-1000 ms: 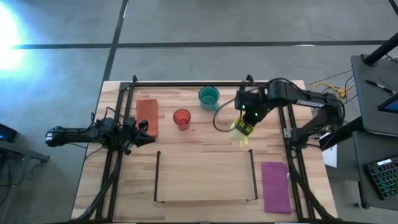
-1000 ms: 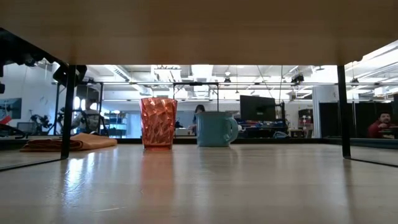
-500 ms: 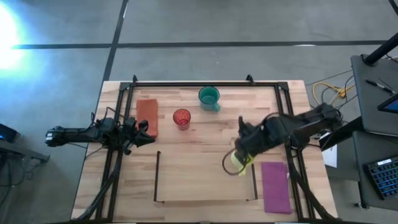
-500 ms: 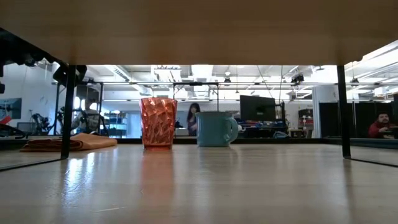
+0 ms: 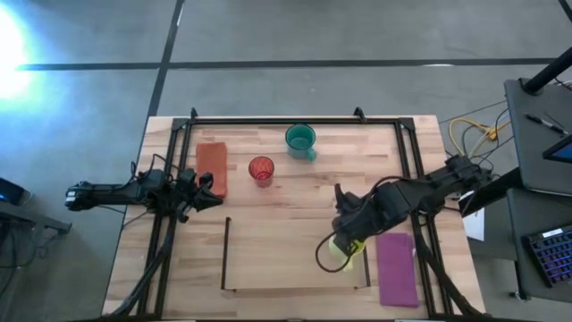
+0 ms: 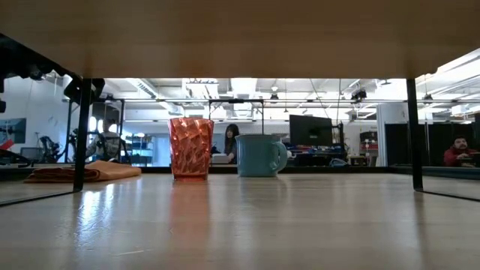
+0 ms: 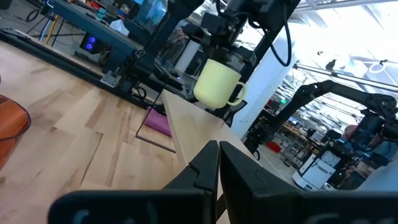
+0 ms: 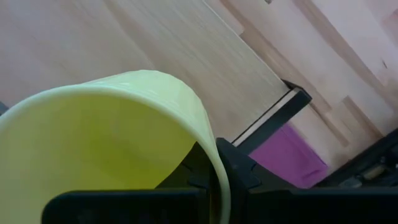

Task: Stack small to large cups/mugs on shelf
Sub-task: Put the yellow mug on the shelf

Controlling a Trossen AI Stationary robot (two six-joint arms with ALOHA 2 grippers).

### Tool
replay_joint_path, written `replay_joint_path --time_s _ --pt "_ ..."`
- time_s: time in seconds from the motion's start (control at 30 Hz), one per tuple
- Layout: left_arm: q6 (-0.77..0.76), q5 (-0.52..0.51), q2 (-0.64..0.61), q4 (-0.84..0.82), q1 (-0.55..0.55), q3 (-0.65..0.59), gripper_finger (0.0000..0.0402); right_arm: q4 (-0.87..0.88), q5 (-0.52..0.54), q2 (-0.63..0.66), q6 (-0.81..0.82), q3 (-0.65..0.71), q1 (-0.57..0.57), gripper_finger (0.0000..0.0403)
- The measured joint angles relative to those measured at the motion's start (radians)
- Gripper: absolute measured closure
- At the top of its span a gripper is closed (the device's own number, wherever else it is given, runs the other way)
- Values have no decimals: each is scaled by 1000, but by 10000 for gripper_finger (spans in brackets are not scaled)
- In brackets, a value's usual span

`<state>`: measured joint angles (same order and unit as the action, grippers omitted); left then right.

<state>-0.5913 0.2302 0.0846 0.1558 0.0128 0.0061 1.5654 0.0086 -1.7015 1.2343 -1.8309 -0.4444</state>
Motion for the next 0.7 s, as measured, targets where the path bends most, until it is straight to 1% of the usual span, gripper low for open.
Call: replay_joint_path --time_s 0.3,0.43,0.6,0.7 --pt "0 0 0 0 0 0 402 -7 3 -3 6 58 -33 391" --pt "0 0 0 0 0 0 402 -28 11 -3 -6 59 -36 390" --pt "0 0 0 0 0 0 402 -96 14 -7 -25 60 -43 390" --pt "0 0 0 0 0 0 402 -97 16 -17 -26 61 -47 390"
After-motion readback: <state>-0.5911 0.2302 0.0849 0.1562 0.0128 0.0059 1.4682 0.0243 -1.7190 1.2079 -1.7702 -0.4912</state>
